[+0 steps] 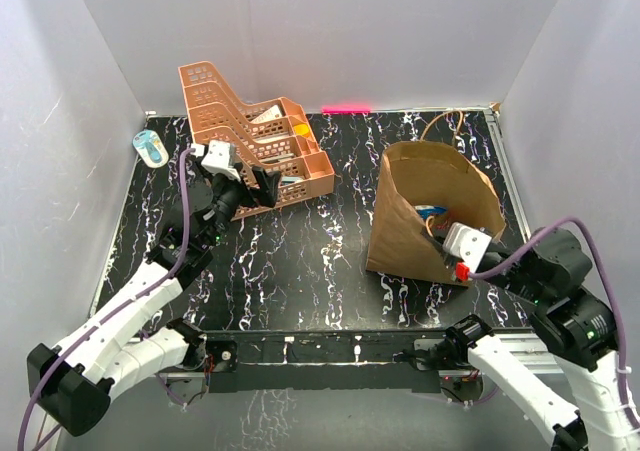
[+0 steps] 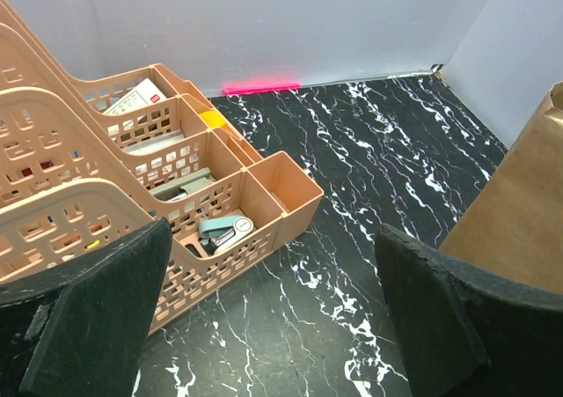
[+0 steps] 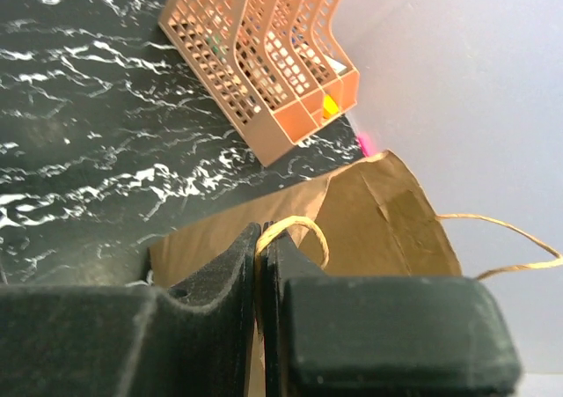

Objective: Take the snacks out of the paper bag
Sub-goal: Adjust the paper bag at the center of the board.

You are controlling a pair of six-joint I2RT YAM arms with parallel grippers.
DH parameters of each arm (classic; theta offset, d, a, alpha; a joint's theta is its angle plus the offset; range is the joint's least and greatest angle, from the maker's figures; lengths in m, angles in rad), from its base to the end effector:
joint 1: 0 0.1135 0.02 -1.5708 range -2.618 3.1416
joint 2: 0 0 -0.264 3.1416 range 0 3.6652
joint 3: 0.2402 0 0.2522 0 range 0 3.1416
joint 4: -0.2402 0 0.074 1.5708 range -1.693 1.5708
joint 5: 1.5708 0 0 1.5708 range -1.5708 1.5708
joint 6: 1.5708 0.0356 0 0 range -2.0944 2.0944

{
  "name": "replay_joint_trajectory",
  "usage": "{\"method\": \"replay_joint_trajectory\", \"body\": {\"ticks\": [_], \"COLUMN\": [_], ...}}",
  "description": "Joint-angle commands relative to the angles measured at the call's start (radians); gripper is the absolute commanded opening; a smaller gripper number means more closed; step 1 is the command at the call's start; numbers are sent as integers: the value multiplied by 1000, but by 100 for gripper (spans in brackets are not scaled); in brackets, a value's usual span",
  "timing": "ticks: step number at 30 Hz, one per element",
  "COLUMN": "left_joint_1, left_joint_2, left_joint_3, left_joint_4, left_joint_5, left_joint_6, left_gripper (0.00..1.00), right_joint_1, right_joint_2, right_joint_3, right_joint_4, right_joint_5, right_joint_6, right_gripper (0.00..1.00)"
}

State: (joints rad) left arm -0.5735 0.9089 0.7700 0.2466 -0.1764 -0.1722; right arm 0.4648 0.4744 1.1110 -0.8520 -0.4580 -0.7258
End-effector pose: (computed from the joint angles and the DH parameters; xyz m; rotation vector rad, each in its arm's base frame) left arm 0.1857 -0.1125 0.3590 0.1517 1.4749 -0.4772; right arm 0.0376 0.0365 0.4053 -1.2449 1.2566 0.2197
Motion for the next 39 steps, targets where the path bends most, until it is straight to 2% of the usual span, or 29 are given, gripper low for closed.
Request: {"method": "replay_joint_trajectory", "body": {"ticks": [1, 3, 7, 11, 16, 23, 27, 34, 39], "left_joint_1": [-6, -6, -6, -6, -5, -5, -5, -5, -5], "left_joint_2": [9, 26, 39, 1, -39, -63, -78, -100, -152], "left_joint_3": [17, 44, 124, 177, 289, 388, 420, 482, 497], "left_joint_4": [5, -34, -227, -368, -568, -770, -846, -944, -1013], "left_joint_5": [1, -8, -12, 20, -16, -29, -30, -40, -99], "left_joint_6": [-28, -58, -192, -262, -305, -386, -442, -483, -510], "left_gripper": [98, 98, 98, 98, 98, 98, 98, 98, 98], "right_joint_1": [6, 7, 6, 6, 6, 29, 142, 451, 594], "right_joint_2": [55, 88, 161, 216, 321, 514, 611, 749, 897], "right_joint_3": [43, 56, 82, 72, 75, 134, 196, 264, 342], "right_joint_4": [188, 240, 302, 407, 552, 699, 715, 796, 852], "right_joint_5": [-54, -38, -18, -85, -161, -144, -27, 290, 417], "right_joint_6": [237, 367, 544, 636, 771, 984, 1029, 1063, 1085], "right_gripper": [8, 8, 8, 8, 8, 8, 8, 8, 7]}}
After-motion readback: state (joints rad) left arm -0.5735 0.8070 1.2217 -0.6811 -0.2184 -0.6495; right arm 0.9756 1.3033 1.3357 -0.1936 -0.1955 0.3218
